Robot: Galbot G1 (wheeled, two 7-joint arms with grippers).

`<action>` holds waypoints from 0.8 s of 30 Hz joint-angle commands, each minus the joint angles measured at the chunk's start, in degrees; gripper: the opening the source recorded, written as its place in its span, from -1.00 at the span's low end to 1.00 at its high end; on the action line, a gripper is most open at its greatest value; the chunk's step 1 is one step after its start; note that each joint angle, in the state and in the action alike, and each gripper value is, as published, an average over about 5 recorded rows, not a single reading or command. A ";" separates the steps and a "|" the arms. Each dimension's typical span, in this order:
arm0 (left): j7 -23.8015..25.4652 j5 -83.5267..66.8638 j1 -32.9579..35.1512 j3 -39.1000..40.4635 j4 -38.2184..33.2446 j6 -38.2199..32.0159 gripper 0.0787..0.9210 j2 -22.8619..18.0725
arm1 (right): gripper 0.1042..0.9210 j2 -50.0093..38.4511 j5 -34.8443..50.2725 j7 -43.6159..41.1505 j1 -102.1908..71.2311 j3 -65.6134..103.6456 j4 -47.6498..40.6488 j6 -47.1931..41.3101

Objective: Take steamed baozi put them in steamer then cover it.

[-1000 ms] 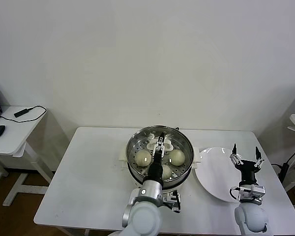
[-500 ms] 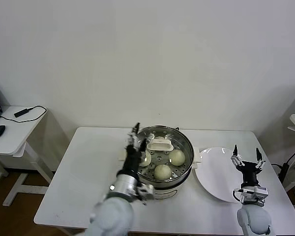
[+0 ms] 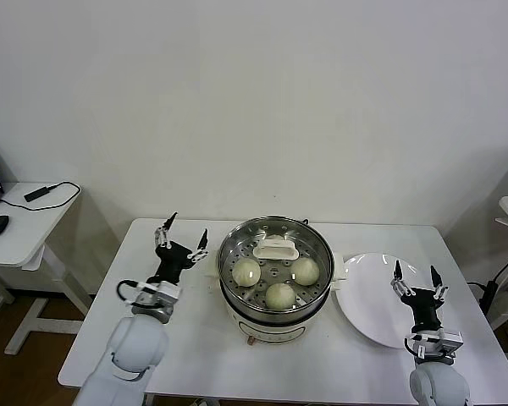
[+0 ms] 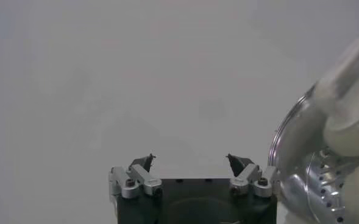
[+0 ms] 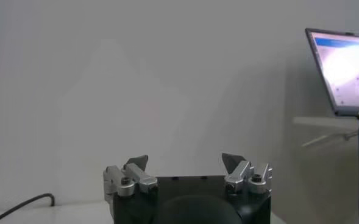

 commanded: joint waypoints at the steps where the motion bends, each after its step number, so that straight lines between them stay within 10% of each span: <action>1: -0.92 -21.63 2.56 -9.37 6.92 -13.59 0.77 -0.57 | 0.76 -0.13 2.91 -4.37 -1.42 -0.21 0.43 0.75; 24: 4.41 -21.14 8.66 -10.39 6.51 -16.02 0.77 -0.86 | 0.76 1.05 2.01 -3.41 -4.18 -1.29 1.58 2.29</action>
